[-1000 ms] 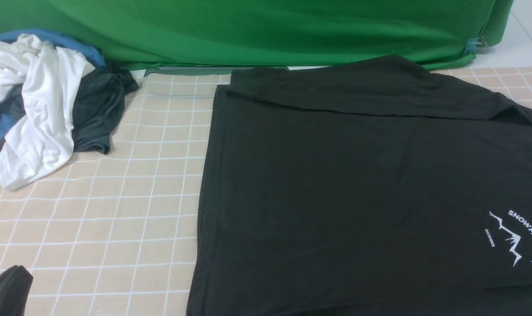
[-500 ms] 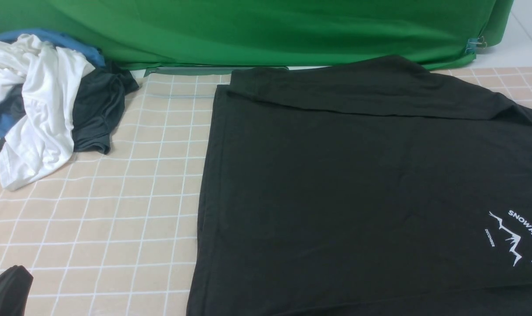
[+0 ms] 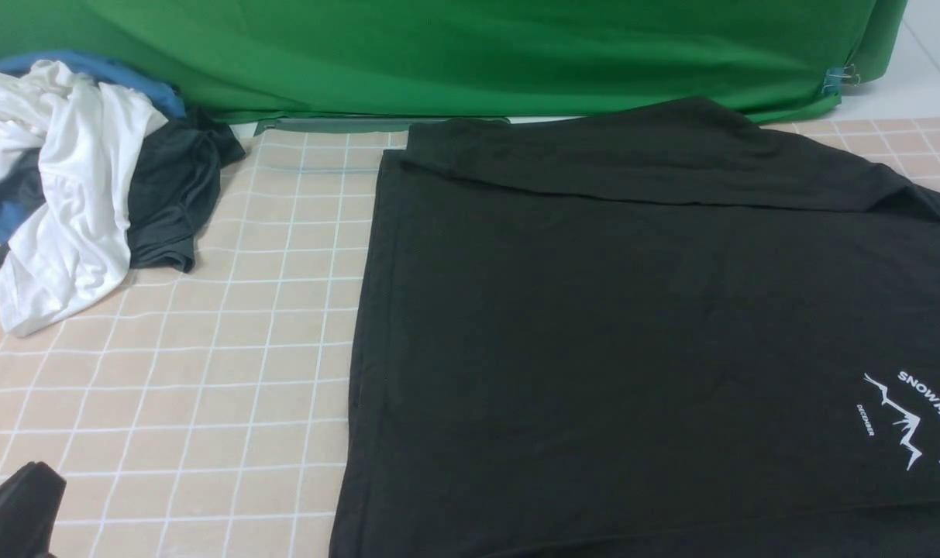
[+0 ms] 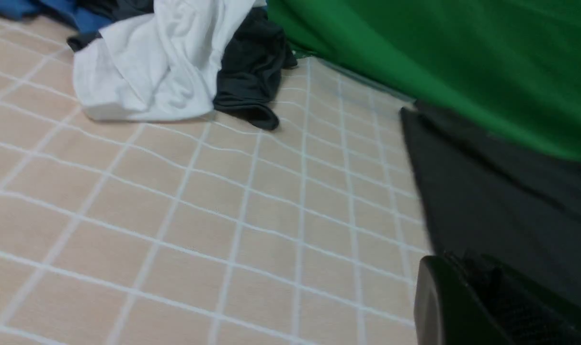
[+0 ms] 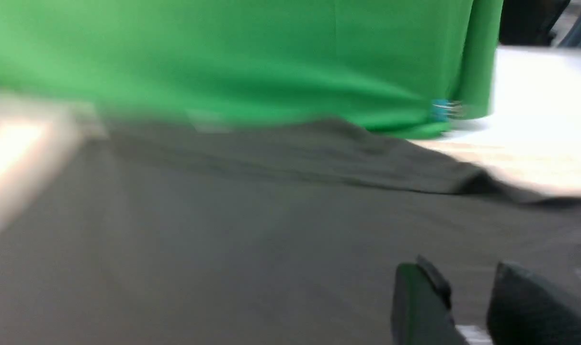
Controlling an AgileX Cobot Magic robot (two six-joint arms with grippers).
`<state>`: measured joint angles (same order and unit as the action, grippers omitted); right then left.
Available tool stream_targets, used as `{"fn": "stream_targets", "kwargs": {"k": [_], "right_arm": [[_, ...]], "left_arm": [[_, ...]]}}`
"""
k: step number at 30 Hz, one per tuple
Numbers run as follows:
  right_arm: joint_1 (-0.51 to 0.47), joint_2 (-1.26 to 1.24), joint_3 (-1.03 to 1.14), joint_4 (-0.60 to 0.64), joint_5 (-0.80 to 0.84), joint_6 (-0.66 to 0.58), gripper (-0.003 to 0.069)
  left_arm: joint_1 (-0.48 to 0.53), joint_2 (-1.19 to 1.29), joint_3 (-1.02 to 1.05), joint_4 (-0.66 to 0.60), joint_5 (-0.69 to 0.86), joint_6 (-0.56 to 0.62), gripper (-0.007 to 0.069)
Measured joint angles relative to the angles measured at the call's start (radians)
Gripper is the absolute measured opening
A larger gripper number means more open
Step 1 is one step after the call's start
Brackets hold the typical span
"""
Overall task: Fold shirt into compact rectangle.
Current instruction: 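Grasp the left edge of the dark T-shirt lying flat on the table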
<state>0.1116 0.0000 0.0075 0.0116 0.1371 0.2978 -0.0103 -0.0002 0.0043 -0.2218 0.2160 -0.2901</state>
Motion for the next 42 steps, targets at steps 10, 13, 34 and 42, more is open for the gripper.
{"fn": "stream_targets", "kwargs": {"k": [10, 13, 34, 42], "right_arm": [[0.000, 0.000, 0.000, 0.293, -0.087, 0.429, 0.0238], [0.000, 0.000, 0.000, 0.295, -0.091, 0.430, 0.0238], [0.000, 0.497, -0.669, 0.103, 0.482, -0.278, 0.0031], [0.000, 0.792, -0.786, 0.039, 0.885, -0.425, 0.0031]], "left_arm": [[0.000, 0.000, 0.000, -0.534, -0.024, -0.238, 0.0017], [0.000, 0.000, 0.000, -0.521, -0.030, -0.238, 0.0017], [0.000, 0.563, -0.690, -0.332, 0.721, 0.135, 0.0017], [-0.091, 0.949, -0.735, -0.470, 0.961, 0.401, 0.0017]]}}
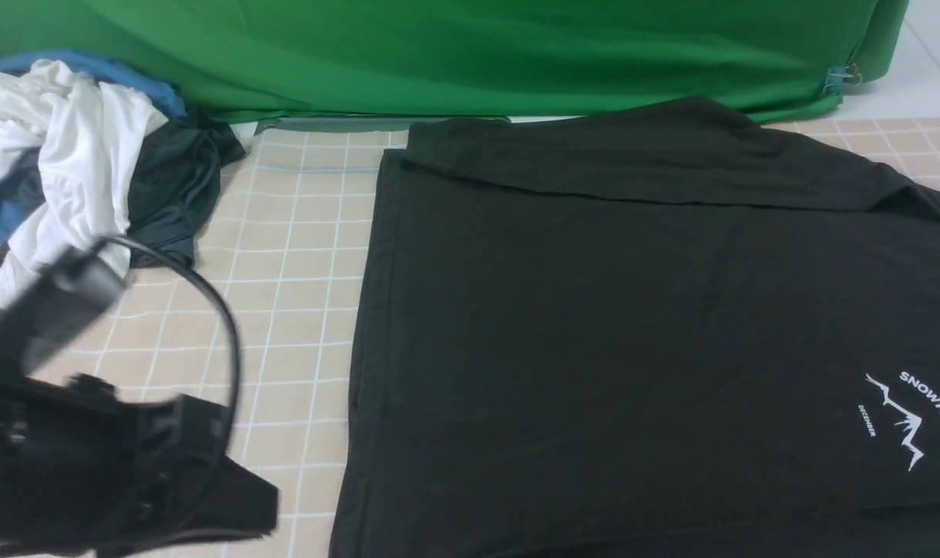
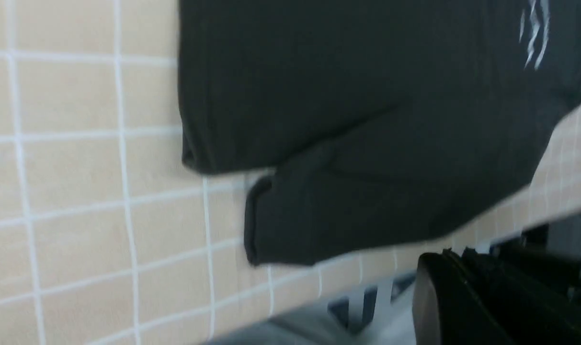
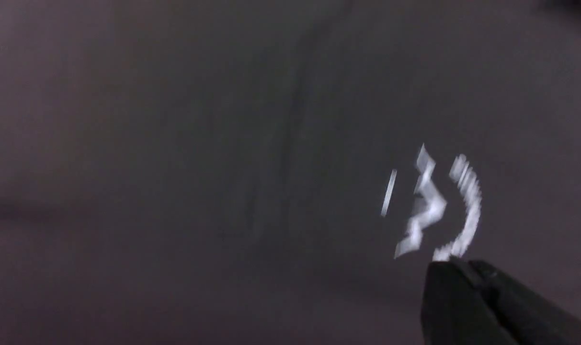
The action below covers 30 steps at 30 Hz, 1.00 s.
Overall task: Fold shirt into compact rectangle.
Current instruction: 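Grasp the left edge of the dark T-shirt lying flat on the table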
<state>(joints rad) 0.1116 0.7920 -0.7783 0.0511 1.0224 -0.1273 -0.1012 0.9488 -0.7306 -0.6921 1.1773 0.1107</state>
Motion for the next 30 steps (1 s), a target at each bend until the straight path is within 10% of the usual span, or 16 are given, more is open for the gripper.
{"fn": "stream_targets", "kwargs": {"k": [12, 20, 30], "right_arm": [[0.000, 0.062, 0.000, -0.001, 0.016, -0.004, 0.0036], [0.000, 0.062, 0.000, -0.001, 0.014, 0.003, 0.0038], [0.000, 0.062, 0.000, -0.002, 0.013, 0.003, 0.0042]], "left_arm": [[-0.658, 0.422, 0.002, 0.347, -0.371, -0.296, 0.0146], [-0.676, 0.599, -0.135, 0.505, -0.390, -0.302, 0.0432], [-0.676, 0.690, -0.137, 0.485, -0.385, -0.289, 0.0503]]}}
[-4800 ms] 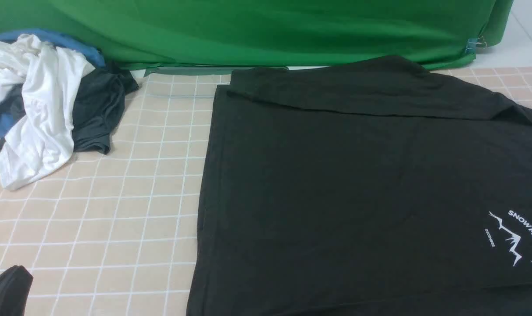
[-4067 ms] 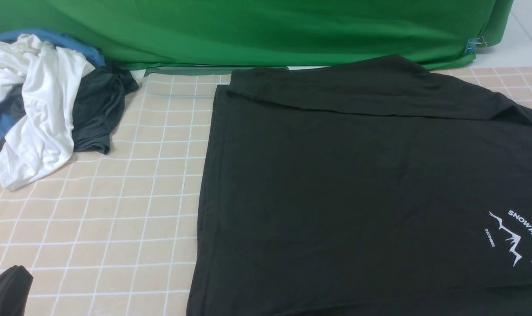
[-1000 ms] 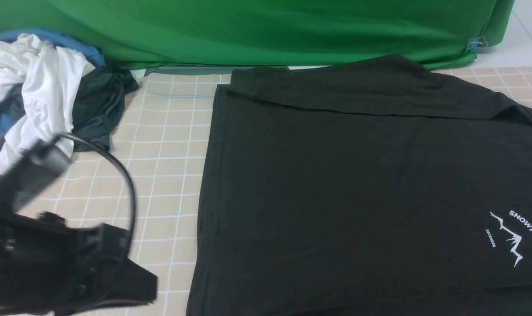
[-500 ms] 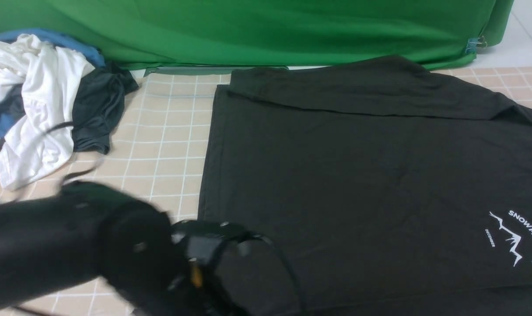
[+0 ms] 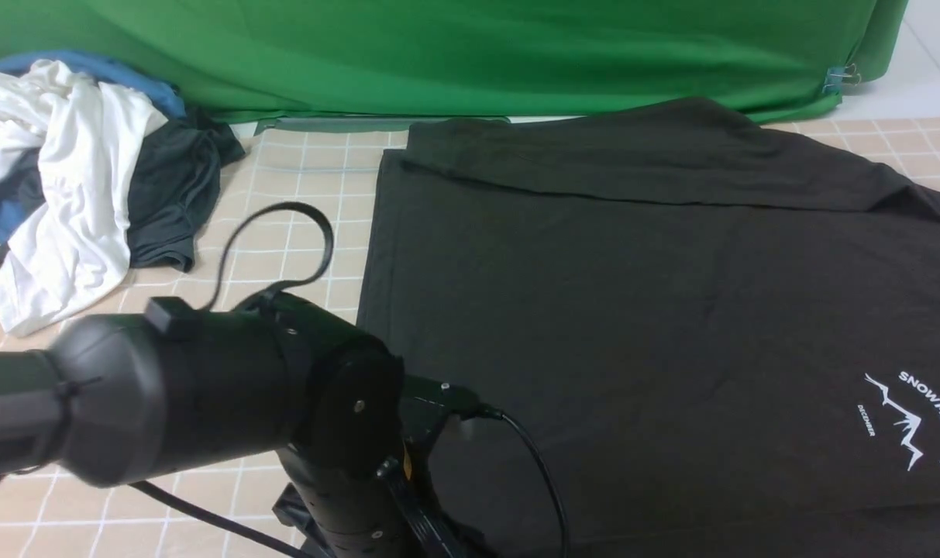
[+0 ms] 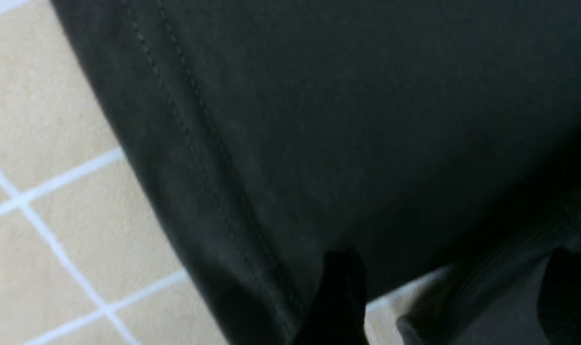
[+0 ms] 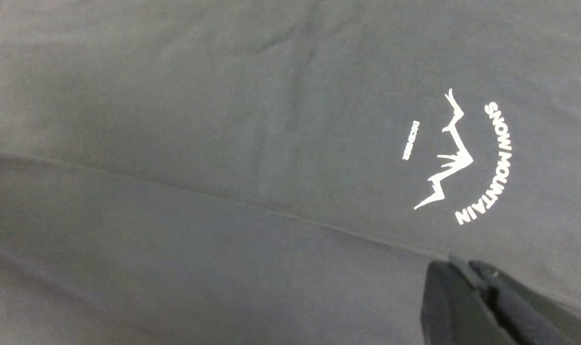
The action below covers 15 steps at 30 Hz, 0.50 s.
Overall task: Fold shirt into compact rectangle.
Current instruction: 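Grasp the left edge of the dark T-shirt lying flat on the table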
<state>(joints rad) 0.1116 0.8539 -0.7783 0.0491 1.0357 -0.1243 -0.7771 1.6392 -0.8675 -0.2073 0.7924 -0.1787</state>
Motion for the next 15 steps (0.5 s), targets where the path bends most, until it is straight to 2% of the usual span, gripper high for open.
{"fn": "stream_targets", "kwargs": {"k": [7, 10, 11, 14, 15], "right_arm": [[0.000, 0.000, 0.000, 0.000, -0.005, 0.001, 0.0055], [0.000, 0.000, 0.000, 0.000, -0.018, 0.001, 0.0058], [0.000, 0.000, 0.000, 0.000, -0.019, 0.001, 0.0058], [0.000, 0.000, 0.000, 0.000, -0.023, 0.001, 0.0064], [0.000, 0.000, 0.000, 0.000, -0.023, 0.001, 0.0064]], "left_arm": [[0.000, 0.042, -0.007, -0.027, 0.004, 0.031, 0.0492], [0.000, 0.044, -0.007, -0.041, 0.004, 0.012, 0.0429], [0.000, 0.044, -0.007, -0.042, 0.004, 0.012, 0.0429], [0.000, 0.046, -0.007, -0.058, 0.004, -0.003, 0.0317], [0.000, 0.046, -0.007, -0.060, 0.004, -0.004, 0.0302]]}}
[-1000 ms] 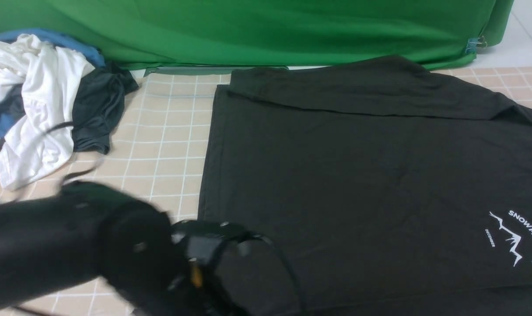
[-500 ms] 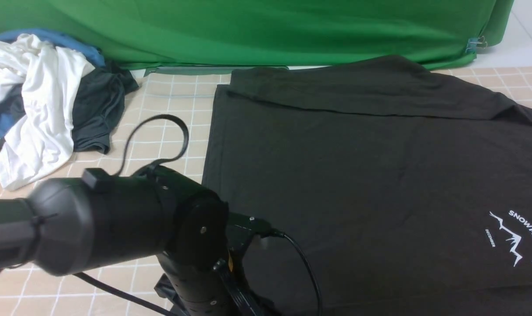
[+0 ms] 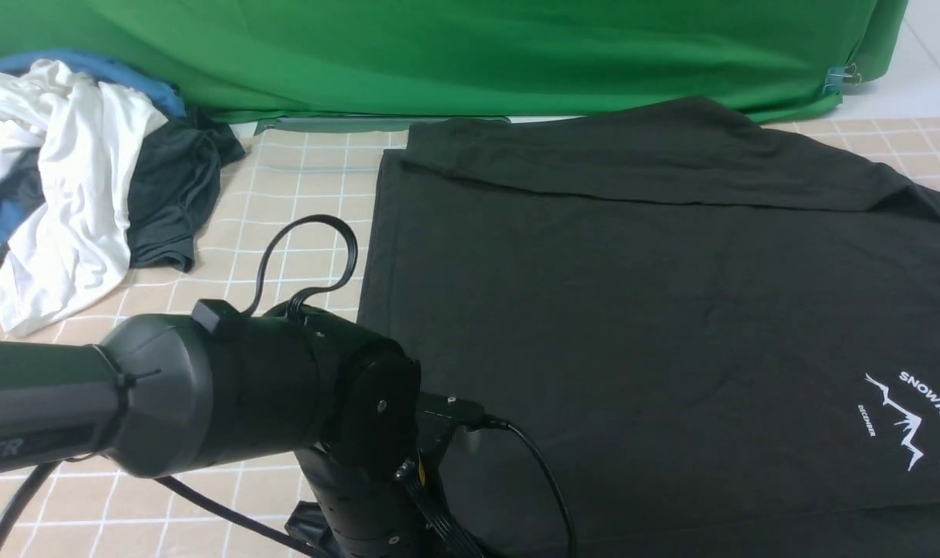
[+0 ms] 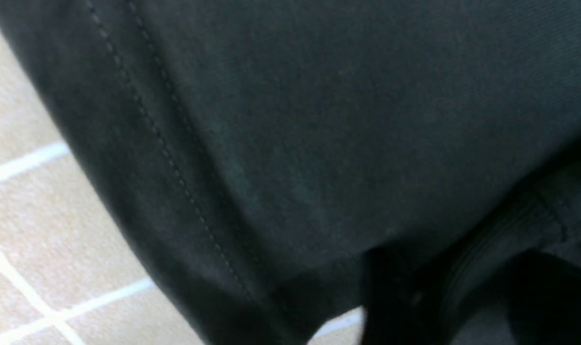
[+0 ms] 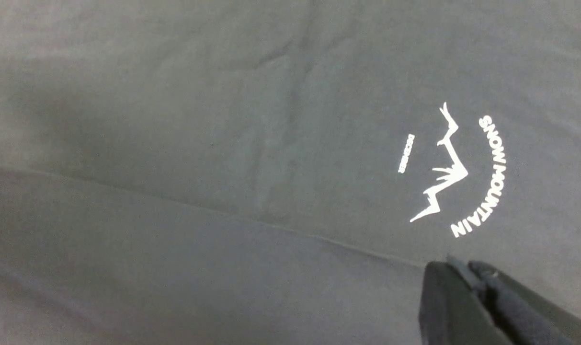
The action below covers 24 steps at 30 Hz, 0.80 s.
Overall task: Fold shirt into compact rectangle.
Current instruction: 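Grasp the left edge of the dark T-shirt lying flat on the table, then fold the left side of the black T-shirt inward over its body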
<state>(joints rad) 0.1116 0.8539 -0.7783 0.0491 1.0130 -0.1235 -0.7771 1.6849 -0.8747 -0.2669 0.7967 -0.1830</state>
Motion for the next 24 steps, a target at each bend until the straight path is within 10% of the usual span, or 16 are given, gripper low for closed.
{"fn": "stream_targets", "kwargs": {"k": [7, 24], "right_arm": [[0.000, 0.000, 0.000, 0.000, -0.002, 0.000, 0.0078], [0.000, 0.000, 0.000, 0.000, -0.011, 0.006, 0.0109]], "left_arm": [[0.000, -0.011, -0.052, -0.007, 0.087, -0.016, 0.0038], [0.108, -0.096, -0.455, 0.199, 0.189, -0.127, 0.0026]]}}
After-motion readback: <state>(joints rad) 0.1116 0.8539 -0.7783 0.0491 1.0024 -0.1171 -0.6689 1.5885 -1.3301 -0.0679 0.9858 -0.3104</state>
